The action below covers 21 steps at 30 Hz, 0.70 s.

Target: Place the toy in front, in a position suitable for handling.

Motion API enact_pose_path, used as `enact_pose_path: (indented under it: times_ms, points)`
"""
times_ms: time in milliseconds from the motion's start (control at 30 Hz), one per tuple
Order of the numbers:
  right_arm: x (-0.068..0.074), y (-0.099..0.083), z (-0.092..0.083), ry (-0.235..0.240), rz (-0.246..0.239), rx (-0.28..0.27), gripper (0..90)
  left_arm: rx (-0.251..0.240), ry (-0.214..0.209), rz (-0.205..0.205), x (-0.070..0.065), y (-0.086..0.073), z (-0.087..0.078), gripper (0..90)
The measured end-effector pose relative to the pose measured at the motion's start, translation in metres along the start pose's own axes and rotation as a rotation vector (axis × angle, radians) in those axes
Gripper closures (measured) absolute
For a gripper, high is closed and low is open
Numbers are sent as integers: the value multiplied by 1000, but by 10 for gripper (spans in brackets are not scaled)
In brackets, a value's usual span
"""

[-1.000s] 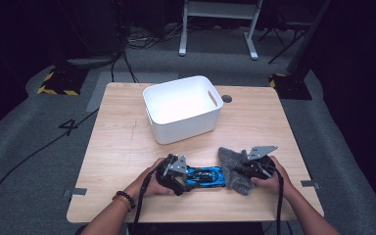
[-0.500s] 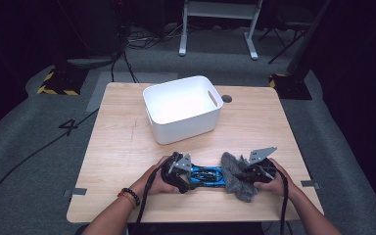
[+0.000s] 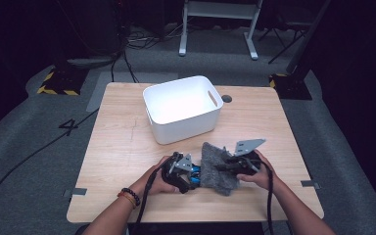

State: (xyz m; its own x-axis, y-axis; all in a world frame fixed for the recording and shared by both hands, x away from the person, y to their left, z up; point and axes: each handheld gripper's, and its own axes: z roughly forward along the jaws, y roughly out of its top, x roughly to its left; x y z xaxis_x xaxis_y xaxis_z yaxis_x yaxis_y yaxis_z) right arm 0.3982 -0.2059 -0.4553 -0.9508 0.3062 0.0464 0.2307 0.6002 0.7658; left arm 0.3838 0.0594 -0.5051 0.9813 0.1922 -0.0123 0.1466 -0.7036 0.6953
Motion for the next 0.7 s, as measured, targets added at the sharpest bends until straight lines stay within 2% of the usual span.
enact_pose_path:
  times_ms: [100, 167, 200, 233, 300, 400, 567, 700]
  points:
    - [-1, 14, 24, -10, -1, 20, 756, 1, 1, 0, 0, 0, 0, 236]
    - [-2, 23, 34, -39, -28, 47, 754, 0, 1, 0, 0, 0, 0, 236]
    - [-2, 28, 41, -72, -69, 82, 755, 0, 1, 0, 0, 0, 0, 236]
    - [-3, 30, 45, -83, -90, 110, 757, 0, 2, 0, 0, 0, 0, 236]
    - [-7, 31, 55, -63, -74, 167, 763, 0, 3, -1, -1, 0, 0, 235]
    - [-17, 28, 54, -29, -31, 196, 765, 0, 4, -2, -1, 0, 0, 236]
    - [-25, 16, 42, -34, -2, 207, 769, -5, 2, -3, -1, 0, 1, 237]
    - [-33, 4, 30, -57, 13, 242, 771, -6, 5, -2, -1, 0, 1, 236]
